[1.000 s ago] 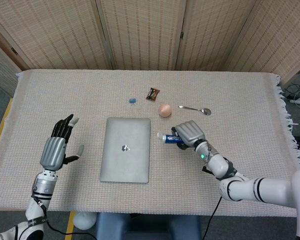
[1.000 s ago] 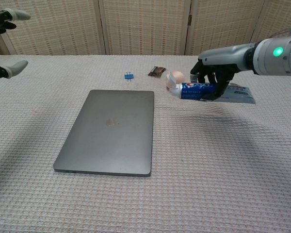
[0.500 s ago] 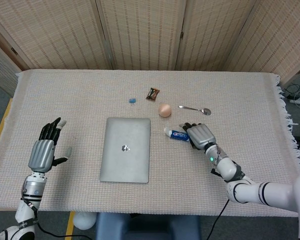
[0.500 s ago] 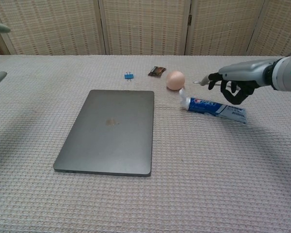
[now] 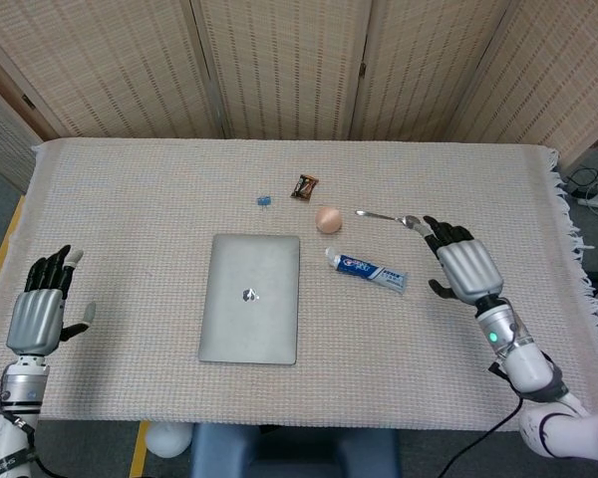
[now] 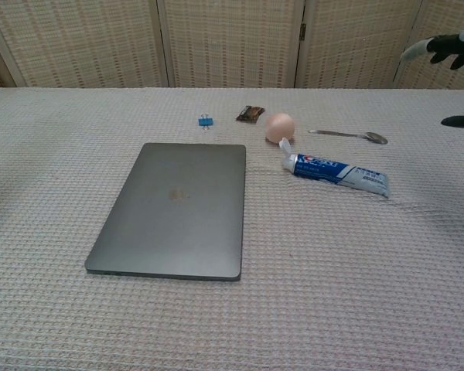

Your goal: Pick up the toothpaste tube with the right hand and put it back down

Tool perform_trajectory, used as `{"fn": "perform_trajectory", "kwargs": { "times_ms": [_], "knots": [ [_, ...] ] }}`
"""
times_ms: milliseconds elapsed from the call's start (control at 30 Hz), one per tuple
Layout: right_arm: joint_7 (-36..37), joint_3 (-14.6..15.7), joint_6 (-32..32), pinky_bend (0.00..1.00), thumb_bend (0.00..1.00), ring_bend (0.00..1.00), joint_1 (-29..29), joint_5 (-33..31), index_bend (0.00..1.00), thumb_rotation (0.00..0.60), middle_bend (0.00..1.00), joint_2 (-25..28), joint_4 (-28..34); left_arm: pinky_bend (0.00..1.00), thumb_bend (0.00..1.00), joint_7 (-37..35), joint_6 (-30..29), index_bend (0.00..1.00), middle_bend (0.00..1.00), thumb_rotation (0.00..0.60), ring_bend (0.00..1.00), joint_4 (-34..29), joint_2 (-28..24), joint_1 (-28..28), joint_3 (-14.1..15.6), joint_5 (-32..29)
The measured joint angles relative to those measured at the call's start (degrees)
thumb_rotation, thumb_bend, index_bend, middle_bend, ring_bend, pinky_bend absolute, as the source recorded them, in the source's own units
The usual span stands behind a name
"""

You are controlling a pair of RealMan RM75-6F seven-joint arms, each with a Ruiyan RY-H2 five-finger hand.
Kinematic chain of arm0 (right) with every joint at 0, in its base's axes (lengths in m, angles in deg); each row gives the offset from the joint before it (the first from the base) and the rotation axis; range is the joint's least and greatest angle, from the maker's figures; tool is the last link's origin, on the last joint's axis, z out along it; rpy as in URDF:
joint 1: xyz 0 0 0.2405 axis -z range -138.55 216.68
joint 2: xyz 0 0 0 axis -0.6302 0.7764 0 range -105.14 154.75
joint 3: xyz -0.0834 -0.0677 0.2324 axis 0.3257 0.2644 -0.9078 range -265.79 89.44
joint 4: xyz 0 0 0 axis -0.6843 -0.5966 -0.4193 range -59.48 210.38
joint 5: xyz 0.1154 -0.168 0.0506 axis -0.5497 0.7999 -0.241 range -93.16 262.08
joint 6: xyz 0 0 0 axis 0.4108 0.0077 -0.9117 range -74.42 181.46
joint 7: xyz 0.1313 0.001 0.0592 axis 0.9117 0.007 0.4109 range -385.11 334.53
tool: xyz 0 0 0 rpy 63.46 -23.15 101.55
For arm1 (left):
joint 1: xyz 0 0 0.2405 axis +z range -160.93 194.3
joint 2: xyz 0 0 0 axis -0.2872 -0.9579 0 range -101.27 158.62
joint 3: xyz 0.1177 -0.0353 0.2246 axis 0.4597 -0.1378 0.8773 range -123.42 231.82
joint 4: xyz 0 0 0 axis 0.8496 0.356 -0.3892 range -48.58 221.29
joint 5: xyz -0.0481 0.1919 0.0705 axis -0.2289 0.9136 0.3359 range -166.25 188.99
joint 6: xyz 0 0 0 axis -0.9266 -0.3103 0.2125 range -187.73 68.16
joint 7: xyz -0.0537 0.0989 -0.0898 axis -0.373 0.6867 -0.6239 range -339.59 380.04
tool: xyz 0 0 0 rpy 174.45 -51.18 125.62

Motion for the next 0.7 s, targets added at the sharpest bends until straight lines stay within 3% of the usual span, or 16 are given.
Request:
{"fn": "perform_trajectory", "kwargs": {
  "times_ms": [333, 700],
  "knots": [
    [4.8, 4.0, -16.2, 0.14, 0.33, 0.11, 15.8, 12.3, 0.00, 0.600, 0.12, 2.0, -1.4, 0.00, 0.44, 2.0, -6.9, 0.00, 0.00, 0.600, 0.00, -0.7, -0.8, 4.4, 1.3, 2.4],
    [10.8, 4.0, -25.6, 0.14, 0.33, 0.16, 26.8, 19.8, 0.06, 0.600, 0.18, -2.4, -9.2, 0.00, 0.44, 7.0, -9.4, 0.00, 0.00, 0.600, 0.00, -5.8, -2.5, 8.7, 4.8, 4.6]
  ]
}}
